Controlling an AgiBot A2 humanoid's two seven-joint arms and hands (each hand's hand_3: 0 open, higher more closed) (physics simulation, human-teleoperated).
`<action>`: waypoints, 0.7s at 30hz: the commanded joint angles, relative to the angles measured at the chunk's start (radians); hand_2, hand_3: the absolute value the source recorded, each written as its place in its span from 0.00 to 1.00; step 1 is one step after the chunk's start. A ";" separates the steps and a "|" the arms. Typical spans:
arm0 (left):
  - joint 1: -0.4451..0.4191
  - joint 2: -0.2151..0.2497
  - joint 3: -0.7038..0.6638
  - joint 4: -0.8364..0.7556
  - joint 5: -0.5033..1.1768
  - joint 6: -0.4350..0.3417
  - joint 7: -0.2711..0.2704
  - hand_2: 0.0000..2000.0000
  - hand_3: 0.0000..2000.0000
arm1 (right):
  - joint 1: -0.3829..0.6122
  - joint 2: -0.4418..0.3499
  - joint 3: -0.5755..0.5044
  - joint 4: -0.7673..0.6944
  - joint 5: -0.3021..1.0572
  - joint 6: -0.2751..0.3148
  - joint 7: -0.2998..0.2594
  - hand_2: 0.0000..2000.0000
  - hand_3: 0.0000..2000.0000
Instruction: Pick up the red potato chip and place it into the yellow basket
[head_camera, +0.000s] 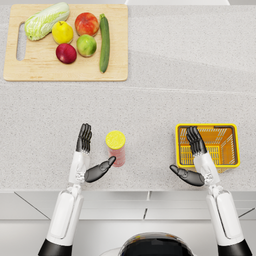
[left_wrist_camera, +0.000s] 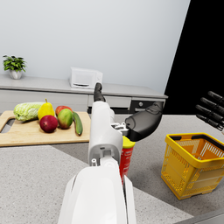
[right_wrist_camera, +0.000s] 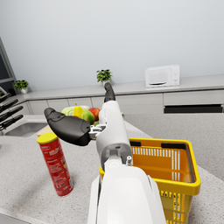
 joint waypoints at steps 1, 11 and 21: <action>0.000 0.000 0.000 0.000 0.000 0.000 0.000 0.00 0.00 | 0.000 0.000 0.000 0.000 0.000 0.000 0.000 0.00 0.00; 0.000 0.000 0.000 0.000 0.000 0.000 0.000 0.00 0.00 | 0.000 0.000 0.000 0.000 0.000 0.000 0.000 0.00 0.00; 0.023 0.041 0.023 0.061 0.133 -0.096 -0.096 0.00 0.00 | -0.026 -0.013 -0.053 0.037 0.133 -0.093 0.094 0.00 0.00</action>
